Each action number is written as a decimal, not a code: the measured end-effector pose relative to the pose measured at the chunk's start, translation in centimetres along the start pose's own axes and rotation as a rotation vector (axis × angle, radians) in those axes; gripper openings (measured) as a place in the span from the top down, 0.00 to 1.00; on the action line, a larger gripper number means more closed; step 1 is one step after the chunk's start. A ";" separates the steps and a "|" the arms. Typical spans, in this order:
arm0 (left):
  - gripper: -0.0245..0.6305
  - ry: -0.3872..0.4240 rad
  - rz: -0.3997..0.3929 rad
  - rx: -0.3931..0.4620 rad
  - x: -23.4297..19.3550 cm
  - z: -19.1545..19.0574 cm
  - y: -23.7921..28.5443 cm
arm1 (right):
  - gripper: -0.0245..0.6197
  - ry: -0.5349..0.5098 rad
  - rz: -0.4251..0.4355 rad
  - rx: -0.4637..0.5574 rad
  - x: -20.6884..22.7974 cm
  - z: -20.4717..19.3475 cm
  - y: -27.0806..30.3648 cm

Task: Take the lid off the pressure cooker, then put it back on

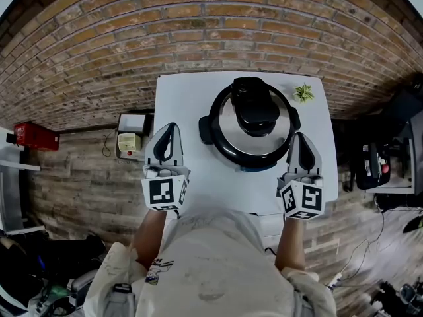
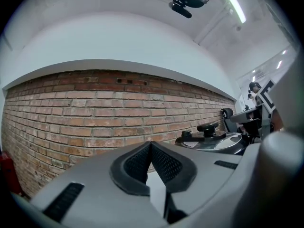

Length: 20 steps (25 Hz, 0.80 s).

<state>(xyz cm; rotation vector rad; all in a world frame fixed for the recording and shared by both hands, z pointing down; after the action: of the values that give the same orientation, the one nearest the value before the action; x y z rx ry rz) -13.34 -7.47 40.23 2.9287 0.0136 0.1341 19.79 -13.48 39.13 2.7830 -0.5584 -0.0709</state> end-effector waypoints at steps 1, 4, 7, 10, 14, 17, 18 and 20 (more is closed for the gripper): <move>0.94 0.000 -0.002 0.000 0.0 0.0 0.0 | 0.94 -0.001 0.000 -0.002 0.0 -0.1 0.0; 0.94 0.003 -0.005 0.002 0.0 0.0 0.0 | 0.94 -0.006 0.002 -0.006 -0.2 -0.1 0.1; 0.94 0.004 -0.006 0.000 0.0 0.0 0.1 | 0.94 -0.005 0.005 -0.011 -0.3 -0.1 0.2; 0.94 0.003 -0.009 -0.002 0.0 -0.1 0.1 | 0.94 0.000 0.004 -0.009 -0.3 0.0 0.0; 0.94 -0.001 -0.011 -0.003 -0.1 -0.1 0.1 | 0.94 -0.023 -0.005 -0.017 -0.4 0.0 0.0; 0.94 -0.001 -0.013 -0.003 -0.1 -0.2 0.2 | 0.94 -0.029 -0.007 -0.024 -0.4 -0.3 0.1; 0.94 -0.001 -0.014 -0.003 -0.1 -0.2 0.2 | 0.94 -0.030 -0.005 -0.026 -0.5 -0.3 0.1; 0.94 -0.002 -0.014 -0.004 -0.1 -0.3 0.2 | 0.94 -0.034 -0.004 -0.029 -0.5 -0.4 0.2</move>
<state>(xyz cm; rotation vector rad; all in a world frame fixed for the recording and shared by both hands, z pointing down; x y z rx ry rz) -13.46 -7.59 40.55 2.9238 0.0330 0.1289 19.28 -13.32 39.52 2.7592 -0.5556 -0.1258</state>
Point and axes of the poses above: the fingertips, and each gripper's own axes: y forward along the fingers, x to its right, z out of its top, the point moved 7 cm from there along -y, backward along the fingers, and after that the axes turned 12 degrees about -x, right-handed, at the moved point
